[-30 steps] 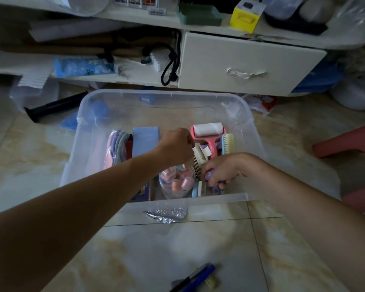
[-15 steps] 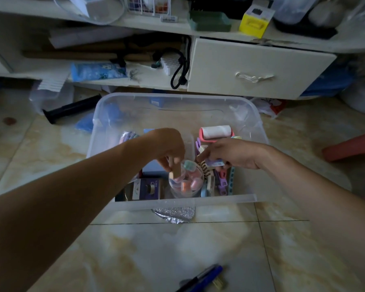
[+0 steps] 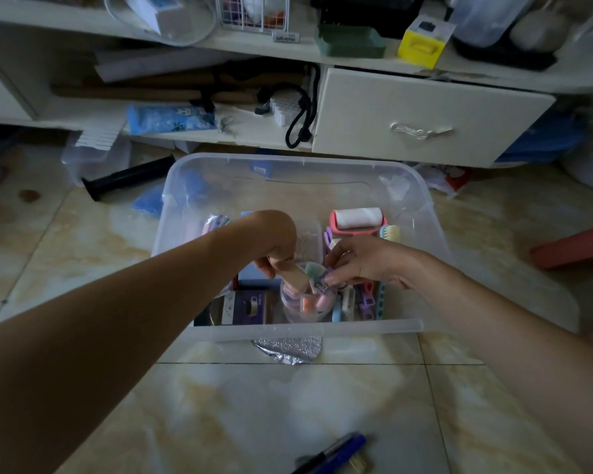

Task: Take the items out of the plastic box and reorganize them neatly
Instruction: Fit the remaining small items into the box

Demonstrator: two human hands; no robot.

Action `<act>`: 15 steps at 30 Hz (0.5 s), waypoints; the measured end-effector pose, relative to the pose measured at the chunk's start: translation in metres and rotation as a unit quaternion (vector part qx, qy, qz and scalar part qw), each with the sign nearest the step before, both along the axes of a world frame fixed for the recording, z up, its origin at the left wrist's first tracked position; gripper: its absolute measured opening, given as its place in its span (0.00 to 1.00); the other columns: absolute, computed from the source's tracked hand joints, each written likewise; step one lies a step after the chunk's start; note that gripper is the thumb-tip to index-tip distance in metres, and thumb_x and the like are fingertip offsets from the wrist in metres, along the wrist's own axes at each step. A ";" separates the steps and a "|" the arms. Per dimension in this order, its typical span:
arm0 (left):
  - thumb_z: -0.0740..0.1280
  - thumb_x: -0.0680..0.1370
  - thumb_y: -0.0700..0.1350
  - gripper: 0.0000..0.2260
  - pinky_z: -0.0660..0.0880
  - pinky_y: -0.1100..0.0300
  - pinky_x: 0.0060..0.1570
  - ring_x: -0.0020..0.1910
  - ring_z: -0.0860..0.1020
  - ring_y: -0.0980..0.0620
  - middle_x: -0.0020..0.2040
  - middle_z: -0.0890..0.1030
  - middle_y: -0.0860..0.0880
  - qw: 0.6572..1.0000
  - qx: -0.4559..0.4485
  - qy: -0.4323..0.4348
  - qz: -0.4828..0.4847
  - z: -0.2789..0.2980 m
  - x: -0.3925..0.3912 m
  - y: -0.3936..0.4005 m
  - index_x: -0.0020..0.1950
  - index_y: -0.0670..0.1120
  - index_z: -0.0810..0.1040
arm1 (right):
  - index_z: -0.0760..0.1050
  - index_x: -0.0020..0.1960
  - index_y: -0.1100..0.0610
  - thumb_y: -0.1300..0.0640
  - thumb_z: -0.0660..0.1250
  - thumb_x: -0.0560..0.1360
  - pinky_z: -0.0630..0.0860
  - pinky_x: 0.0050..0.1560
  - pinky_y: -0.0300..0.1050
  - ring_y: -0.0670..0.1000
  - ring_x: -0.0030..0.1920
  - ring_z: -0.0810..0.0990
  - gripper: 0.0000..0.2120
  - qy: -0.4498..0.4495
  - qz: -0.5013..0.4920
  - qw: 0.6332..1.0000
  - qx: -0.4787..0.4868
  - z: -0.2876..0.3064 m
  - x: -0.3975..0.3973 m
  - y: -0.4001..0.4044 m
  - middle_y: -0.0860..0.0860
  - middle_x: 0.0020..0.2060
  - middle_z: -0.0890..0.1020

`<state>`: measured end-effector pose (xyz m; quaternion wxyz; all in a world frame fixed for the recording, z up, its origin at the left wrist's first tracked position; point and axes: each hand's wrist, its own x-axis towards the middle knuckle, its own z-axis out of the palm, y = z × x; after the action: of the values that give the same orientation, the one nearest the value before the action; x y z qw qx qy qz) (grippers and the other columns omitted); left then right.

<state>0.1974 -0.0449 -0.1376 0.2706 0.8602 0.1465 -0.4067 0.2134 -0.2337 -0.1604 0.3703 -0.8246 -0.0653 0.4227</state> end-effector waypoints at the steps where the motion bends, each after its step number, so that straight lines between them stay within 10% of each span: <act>1: 0.63 0.80 0.35 0.12 0.77 0.54 0.60 0.50 0.83 0.47 0.56 0.81 0.40 1.000 0.012 0.004 -0.008 0.001 0.000 0.001 0.63 0.35 0.75 | 0.79 0.56 0.63 0.63 0.77 0.71 0.77 0.64 0.59 0.57 0.52 0.84 0.15 0.000 -0.002 1.000 0.002 -0.003 0.000 0.000 0.64 0.53 0.84; 10: 0.63 0.79 0.34 0.14 0.81 0.58 0.48 0.31 0.84 0.51 0.49 0.83 0.41 0.993 0.030 0.048 -0.106 -0.003 -0.013 0.009 0.65 0.35 0.74 | 0.78 0.59 0.64 0.66 0.75 0.73 0.82 0.47 0.40 0.48 0.46 0.84 0.16 0.046 0.020 0.999 0.015 0.015 0.010 -0.008 0.56 0.47 0.84; 15: 0.63 0.80 0.36 0.13 0.80 0.60 0.52 0.40 0.85 0.54 0.54 0.84 0.42 0.988 0.053 0.056 -0.134 -0.015 -0.012 0.007 0.64 0.36 0.75 | 0.79 0.55 0.61 0.64 0.76 0.72 0.81 0.43 0.37 0.47 0.42 0.83 0.13 -0.029 0.084 0.996 -0.013 0.009 0.000 0.001 0.57 0.48 0.83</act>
<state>0.1849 -0.0378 -0.1522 0.1593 0.8612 0.0664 -0.4781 0.2137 -0.2326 -0.1517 0.3204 -0.8327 -0.1395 0.4295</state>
